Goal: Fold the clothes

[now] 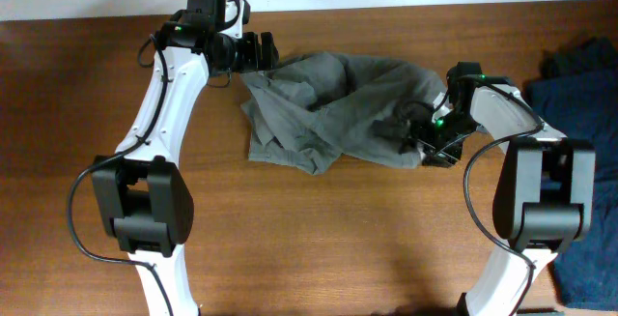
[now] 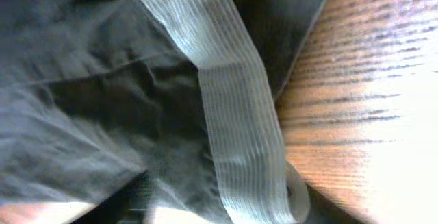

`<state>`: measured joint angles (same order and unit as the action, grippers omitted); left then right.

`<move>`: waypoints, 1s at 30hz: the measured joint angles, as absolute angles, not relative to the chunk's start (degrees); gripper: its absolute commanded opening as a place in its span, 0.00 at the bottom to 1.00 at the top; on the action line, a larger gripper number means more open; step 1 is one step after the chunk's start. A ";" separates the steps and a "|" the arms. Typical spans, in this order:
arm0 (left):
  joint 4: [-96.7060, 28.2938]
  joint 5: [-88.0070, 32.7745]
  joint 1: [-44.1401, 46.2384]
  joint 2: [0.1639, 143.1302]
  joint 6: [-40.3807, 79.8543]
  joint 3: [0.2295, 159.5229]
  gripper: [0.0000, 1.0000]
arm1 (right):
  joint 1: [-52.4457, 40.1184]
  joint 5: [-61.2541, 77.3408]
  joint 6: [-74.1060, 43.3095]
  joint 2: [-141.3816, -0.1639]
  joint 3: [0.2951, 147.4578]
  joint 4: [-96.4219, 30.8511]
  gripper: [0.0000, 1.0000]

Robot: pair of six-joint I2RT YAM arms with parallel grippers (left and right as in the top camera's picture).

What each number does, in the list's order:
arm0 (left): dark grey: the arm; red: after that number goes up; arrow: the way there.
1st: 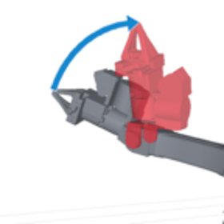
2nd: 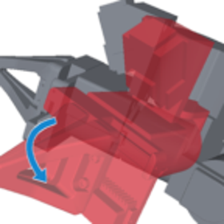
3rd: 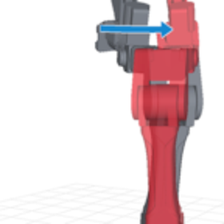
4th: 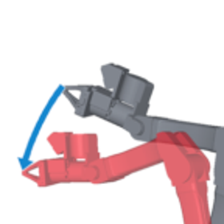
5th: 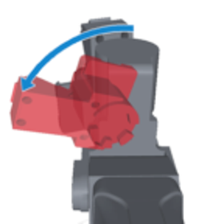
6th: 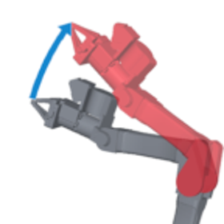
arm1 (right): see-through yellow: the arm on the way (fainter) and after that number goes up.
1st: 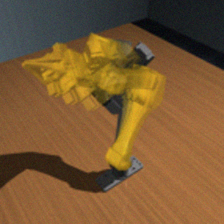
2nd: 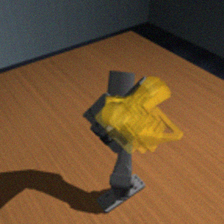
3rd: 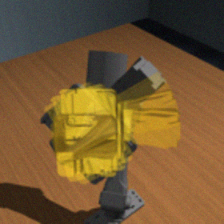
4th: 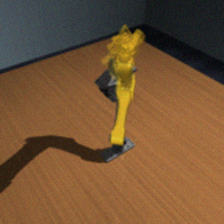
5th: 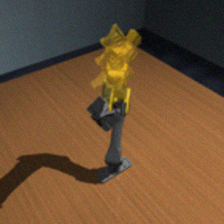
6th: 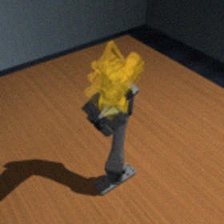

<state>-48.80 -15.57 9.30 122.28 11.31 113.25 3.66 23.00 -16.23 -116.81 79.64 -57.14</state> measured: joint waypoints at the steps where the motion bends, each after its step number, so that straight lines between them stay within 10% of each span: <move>1: -48.77 -15.57 9.30 122.28 11.31 113.25 0.99 | 3.66 23.05 -16.49 -116.81 79.64 -56.95 0.26; 5: -48.80 -15.57 9.30 122.28 11.31 113.25 0.99 | 3.66 23.27 -16.69 -116.81 79.61 -56.49 0.04; 30: -48.82 -15.55 9.30 122.28 11.31 113.25 0.99 | 15.25 -0.69 -16.47 -114.67 112.20 -74.91 0.04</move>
